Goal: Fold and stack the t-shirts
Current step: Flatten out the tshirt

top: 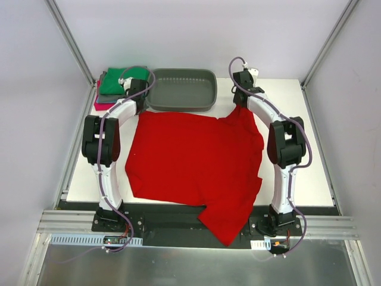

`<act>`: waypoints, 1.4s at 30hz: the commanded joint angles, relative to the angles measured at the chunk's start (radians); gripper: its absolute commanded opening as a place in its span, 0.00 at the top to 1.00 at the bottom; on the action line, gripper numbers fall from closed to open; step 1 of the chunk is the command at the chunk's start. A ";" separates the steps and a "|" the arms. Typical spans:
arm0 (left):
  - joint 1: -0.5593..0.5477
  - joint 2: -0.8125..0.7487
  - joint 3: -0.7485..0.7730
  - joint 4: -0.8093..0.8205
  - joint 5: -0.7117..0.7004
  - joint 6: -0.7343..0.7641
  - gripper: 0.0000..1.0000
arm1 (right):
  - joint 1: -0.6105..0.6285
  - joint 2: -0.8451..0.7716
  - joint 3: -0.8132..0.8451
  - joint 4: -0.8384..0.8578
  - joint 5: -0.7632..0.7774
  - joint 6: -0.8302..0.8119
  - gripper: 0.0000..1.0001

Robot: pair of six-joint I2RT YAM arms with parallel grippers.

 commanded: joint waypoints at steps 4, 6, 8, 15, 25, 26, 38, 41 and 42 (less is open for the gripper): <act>0.029 -0.009 0.144 -0.170 -0.061 -0.027 0.49 | -0.061 0.117 0.298 -0.186 0.026 0.060 0.68; 0.031 -0.018 0.179 -0.230 -0.043 -0.021 0.01 | -0.066 0.123 0.368 -0.266 -0.014 0.031 0.17; 0.031 -0.062 0.153 -0.253 -0.020 -0.030 0.01 | -0.063 0.081 0.344 -0.300 -0.028 0.020 0.11; 0.029 -0.338 -0.095 -0.255 0.211 -0.070 0.01 | -0.060 -0.270 -0.125 -0.199 -0.282 0.031 0.04; 0.003 -0.638 -0.685 -0.014 0.657 -0.121 0.01 | -0.045 -0.276 -0.388 0.079 -0.688 0.172 0.04; 0.002 -0.661 -0.745 0.011 0.657 -0.127 0.01 | -0.045 -0.250 -0.375 0.085 -0.708 0.182 0.04; 0.002 -0.687 -0.965 0.046 0.557 -0.149 0.01 | -0.037 0.008 -0.214 0.226 -0.654 0.252 0.04; 0.002 -0.708 -0.984 0.026 0.461 -0.156 0.01 | -0.037 0.054 -0.158 0.237 -0.625 0.245 0.04; 0.002 -0.715 -0.984 0.017 0.439 -0.156 0.01 | -0.038 0.076 -0.128 0.234 -0.611 0.245 0.04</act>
